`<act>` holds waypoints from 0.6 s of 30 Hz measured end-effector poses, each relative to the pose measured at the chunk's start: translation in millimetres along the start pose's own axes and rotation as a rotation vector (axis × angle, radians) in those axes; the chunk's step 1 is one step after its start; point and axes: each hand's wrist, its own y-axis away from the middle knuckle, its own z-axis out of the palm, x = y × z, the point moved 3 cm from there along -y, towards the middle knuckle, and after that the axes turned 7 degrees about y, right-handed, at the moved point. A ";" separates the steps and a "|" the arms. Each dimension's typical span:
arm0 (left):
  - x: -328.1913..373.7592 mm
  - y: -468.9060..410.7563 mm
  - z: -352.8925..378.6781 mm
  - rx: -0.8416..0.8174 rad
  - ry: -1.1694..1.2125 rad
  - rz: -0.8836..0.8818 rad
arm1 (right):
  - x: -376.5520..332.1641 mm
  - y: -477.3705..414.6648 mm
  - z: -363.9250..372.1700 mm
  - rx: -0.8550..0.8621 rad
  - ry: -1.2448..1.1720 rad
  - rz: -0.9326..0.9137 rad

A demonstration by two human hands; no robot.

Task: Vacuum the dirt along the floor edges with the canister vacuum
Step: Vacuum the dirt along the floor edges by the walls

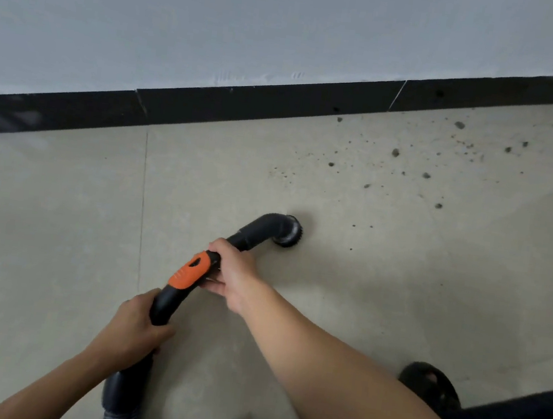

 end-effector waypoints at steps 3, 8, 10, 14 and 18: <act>-31.1 16.2 -28.3 0.061 -0.023 -0.088 | 13.9 3.8 45.7 -0.095 0.062 0.034; -40.3 23.3 -35.6 0.067 -0.059 -0.109 | 26.6 7.3 52.5 -0.111 0.042 0.044; -23.6 7.7 -23.3 0.045 -0.062 -0.061 | 10.9 2.3 33.1 -0.072 0.032 0.014; 36.8 -29.8 17.7 -0.015 -0.023 0.067 | -33.0 2.2 -32.7 0.066 -0.046 -0.063; 84.8 -46.3 56.8 -0.118 -0.127 0.228 | -46.2 13.9 -100.7 0.184 -0.189 -0.092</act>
